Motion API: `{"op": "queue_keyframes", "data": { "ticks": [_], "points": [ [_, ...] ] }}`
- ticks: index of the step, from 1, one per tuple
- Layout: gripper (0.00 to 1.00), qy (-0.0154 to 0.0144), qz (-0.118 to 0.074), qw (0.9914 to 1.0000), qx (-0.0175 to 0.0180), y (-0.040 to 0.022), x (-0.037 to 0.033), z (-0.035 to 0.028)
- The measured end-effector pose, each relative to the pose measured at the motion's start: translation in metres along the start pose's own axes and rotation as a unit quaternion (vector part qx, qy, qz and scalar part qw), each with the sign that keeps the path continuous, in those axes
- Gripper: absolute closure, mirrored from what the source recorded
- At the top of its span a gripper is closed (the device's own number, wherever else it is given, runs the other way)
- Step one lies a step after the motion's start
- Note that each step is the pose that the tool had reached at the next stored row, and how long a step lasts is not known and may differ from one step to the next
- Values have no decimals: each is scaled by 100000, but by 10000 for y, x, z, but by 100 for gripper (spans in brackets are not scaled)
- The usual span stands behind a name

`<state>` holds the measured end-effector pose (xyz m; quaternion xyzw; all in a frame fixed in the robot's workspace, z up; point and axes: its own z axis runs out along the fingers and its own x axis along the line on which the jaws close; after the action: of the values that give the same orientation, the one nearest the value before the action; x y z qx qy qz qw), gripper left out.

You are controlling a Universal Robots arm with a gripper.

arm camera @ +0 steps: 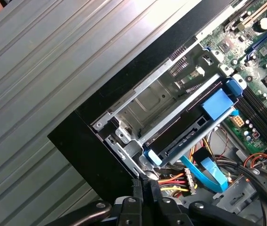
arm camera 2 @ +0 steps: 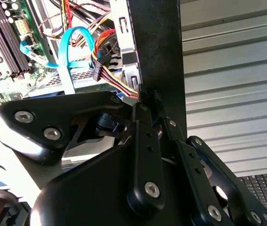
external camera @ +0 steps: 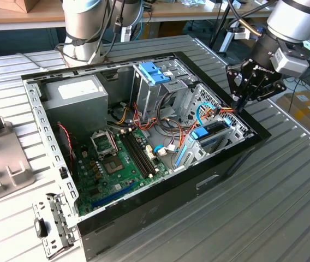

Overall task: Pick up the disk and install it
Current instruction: 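Insert the first disk wire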

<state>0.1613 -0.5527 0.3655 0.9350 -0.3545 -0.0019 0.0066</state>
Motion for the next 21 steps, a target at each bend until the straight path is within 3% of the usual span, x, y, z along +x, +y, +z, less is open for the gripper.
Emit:
{"op": "queue_keyframes", "data": {
  "ticks": [5,13,14,21],
  "points": [
    [82,-43,-3,100000,50,37,-14,0],
    [82,-165,1,100000,187,183,-141,2],
    [83,-186,2,100000,213,296,-268,5],
    [84,-192,625,99998,212,390,-371,42]
  ]
}}
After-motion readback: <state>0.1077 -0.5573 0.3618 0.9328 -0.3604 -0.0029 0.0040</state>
